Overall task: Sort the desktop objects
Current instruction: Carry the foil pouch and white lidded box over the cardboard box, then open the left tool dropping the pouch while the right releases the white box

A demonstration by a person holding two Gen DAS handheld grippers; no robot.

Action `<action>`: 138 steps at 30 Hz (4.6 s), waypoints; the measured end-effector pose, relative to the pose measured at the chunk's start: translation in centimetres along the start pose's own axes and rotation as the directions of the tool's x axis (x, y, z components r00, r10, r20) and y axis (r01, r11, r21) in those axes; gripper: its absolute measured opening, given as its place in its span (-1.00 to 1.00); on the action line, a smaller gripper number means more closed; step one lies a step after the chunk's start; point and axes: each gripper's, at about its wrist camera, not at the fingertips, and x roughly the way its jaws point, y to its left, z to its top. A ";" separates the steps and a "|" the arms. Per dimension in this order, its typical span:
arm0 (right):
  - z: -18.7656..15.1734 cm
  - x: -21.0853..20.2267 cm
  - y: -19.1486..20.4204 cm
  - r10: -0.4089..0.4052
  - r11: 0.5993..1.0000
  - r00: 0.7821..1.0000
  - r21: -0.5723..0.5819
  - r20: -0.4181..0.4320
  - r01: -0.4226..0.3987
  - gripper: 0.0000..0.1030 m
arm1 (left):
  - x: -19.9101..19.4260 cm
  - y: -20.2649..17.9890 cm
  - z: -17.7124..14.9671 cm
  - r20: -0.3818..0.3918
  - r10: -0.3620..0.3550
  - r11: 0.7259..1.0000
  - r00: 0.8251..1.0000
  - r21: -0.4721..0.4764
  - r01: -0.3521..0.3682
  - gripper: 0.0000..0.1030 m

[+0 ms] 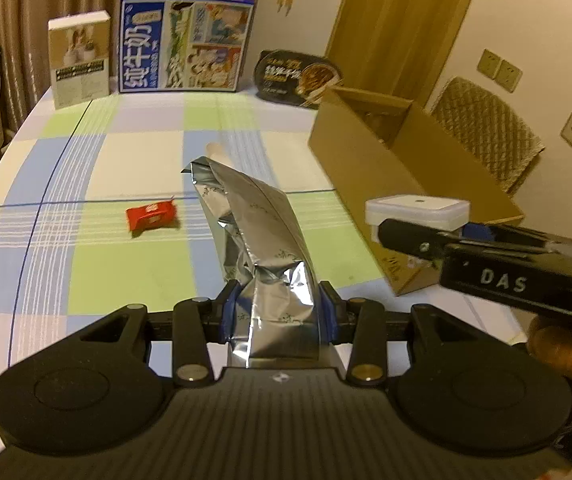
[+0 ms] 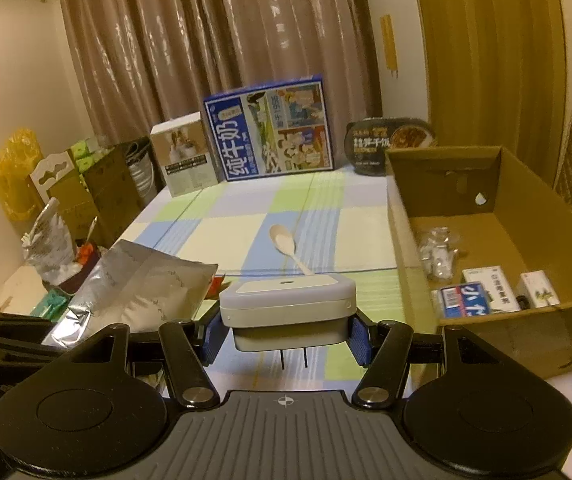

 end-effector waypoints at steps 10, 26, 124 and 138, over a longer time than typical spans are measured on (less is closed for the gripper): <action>0.2 -3.4 -2.4 -0.036 0.999 0.999 0.034 0.038 0.035 0.12 | -1.4 -3.5 0.0 0.012 -0.020 0.999 1.000 0.039 0.019 -0.31; 0.7 -6.3 -8.1 -0.136 0.986 0.987 0.107 0.079 0.128 0.12 | -0.3 -8.2 1.7 0.009 -0.086 0.992 0.996 0.093 0.085 -0.31; 5.3 1.4 -19.8 -0.216 0.974 0.976 0.068 0.015 0.214 0.12 | 12.5 -12.8 9.7 0.024 -0.060 0.997 0.998 0.054 0.058 0.36; 5.1 1.1 -20.7 -0.196 0.973 0.980 0.132 0.043 0.189 0.66 | 12.0 -11.1 9.2 0.027 -0.040 0.999 0.999 0.027 0.039 0.50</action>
